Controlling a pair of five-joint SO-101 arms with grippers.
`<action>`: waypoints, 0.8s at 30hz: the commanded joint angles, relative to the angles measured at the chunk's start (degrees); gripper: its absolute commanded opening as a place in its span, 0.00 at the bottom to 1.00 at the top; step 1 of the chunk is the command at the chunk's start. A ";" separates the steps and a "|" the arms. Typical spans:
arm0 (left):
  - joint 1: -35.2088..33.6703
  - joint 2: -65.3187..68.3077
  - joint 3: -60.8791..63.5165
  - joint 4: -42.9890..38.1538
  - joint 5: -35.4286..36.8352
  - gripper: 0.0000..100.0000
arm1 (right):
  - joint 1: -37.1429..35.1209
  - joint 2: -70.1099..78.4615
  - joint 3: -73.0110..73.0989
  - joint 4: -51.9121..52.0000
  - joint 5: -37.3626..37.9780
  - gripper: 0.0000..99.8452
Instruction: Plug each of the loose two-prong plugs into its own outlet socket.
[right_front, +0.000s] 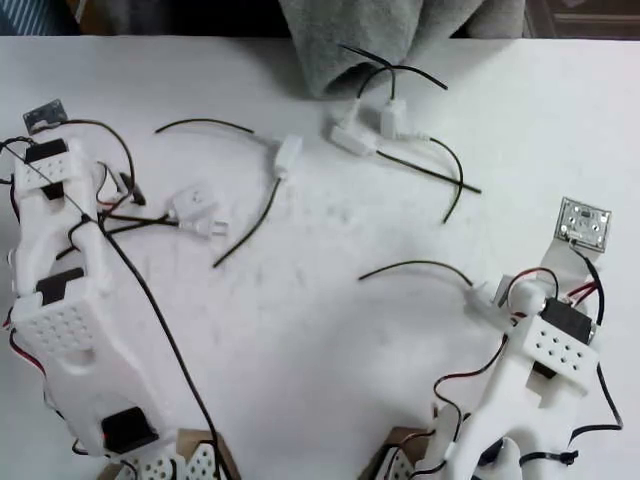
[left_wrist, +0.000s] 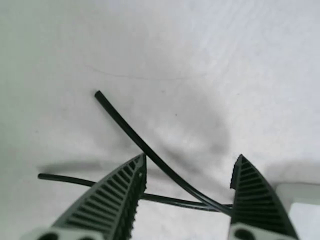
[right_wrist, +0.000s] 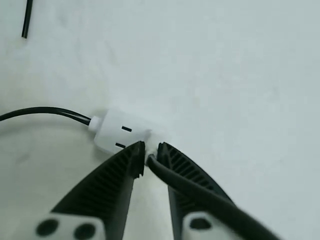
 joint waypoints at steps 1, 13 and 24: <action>0.40 -0.40 -0.62 -0.70 -0.35 0.27 | 0.57 1.98 -1.14 1.63 0.88 0.02; 0.40 -0.40 -0.70 -0.70 -0.35 0.27 | 4.97 28.26 -9.93 1.89 2.55 0.02; 0.40 -0.40 -0.70 -0.70 -0.35 0.27 | 4.79 26.15 -8.53 4.79 6.86 0.02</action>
